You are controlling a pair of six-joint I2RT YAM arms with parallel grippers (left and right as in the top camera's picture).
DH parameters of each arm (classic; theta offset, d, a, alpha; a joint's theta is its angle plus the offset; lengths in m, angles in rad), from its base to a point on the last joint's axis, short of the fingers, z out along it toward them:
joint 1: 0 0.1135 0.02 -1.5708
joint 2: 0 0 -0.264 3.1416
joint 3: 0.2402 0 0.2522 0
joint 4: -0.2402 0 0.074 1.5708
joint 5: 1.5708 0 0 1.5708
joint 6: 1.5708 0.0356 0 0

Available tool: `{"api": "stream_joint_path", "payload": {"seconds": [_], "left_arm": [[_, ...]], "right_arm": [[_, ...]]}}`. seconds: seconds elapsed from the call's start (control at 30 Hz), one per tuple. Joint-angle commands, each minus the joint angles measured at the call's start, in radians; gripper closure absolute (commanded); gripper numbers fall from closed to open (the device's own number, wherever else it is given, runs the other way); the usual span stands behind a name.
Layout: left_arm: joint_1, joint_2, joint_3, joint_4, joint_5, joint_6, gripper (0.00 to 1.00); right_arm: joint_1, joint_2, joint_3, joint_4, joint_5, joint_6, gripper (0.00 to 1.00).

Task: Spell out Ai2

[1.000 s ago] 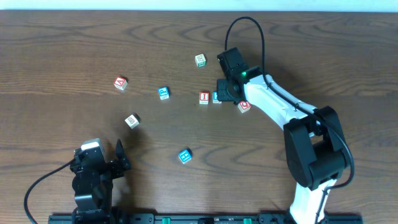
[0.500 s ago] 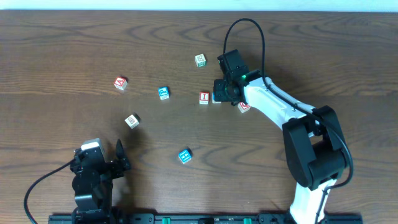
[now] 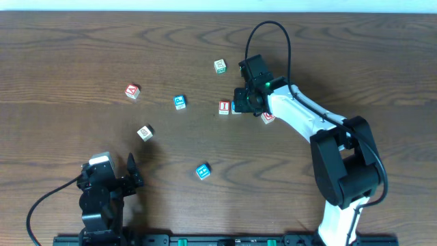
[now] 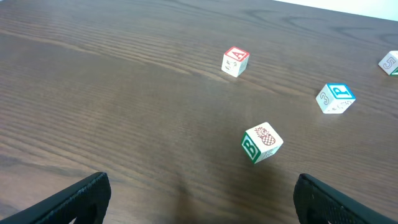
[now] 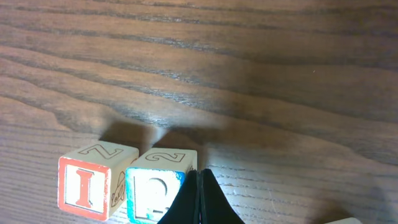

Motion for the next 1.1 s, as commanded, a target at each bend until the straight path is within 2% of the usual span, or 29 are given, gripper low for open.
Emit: {"api": "stream_joint_path", "payload": {"seconds": [0.0,0.33,0.5,0.67,0.73,0.77,0.87,0.9,1.0,1.07], "left_arm": [[0.002,-0.006,-0.016,0.000,0.000,-0.011,0.05],[0.002,-0.006,-0.016,0.000,0.000,-0.011,0.05],[0.002,-0.006,-0.016,0.000,0.000,-0.011,0.05],[0.002,-0.006,-0.016,0.000,0.000,-0.011,0.05],[0.002,-0.006,-0.016,0.000,0.000,-0.011,0.05],[0.002,-0.006,-0.016,0.000,0.000,-0.011,0.05],[0.002,-0.006,-0.016,0.000,0.000,-0.011,0.05],[0.002,-0.006,-0.016,0.000,0.000,-0.011,0.05],[0.002,-0.006,-0.016,0.000,0.000,-0.011,0.05],[0.002,-0.006,-0.016,0.000,0.000,-0.011,0.05]], "right_arm": [[0.020,0.005,-0.005,-0.004,-0.008,0.016,0.98],[0.029,0.005,-0.005,0.000,-0.001,0.023,0.98],[0.023,0.005,-0.005,0.004,0.070,0.023,0.90],[-0.011,-0.003,-0.005,0.027,0.085,0.023,0.58],[-0.034,-0.027,-0.004,0.036,0.104,0.022,0.51],[-0.053,-0.063,-0.003,0.041,0.124,0.021,0.37],[-0.105,-0.229,-0.003,0.042,0.170,-0.044,0.20],[-0.119,-0.286,-0.003,0.033,0.180,-0.064,0.16],[-0.160,-0.465,-0.004,-0.021,0.181,-0.102,0.15],[-0.181,-0.574,-0.004,-0.072,0.181,-0.106,0.18]]}}
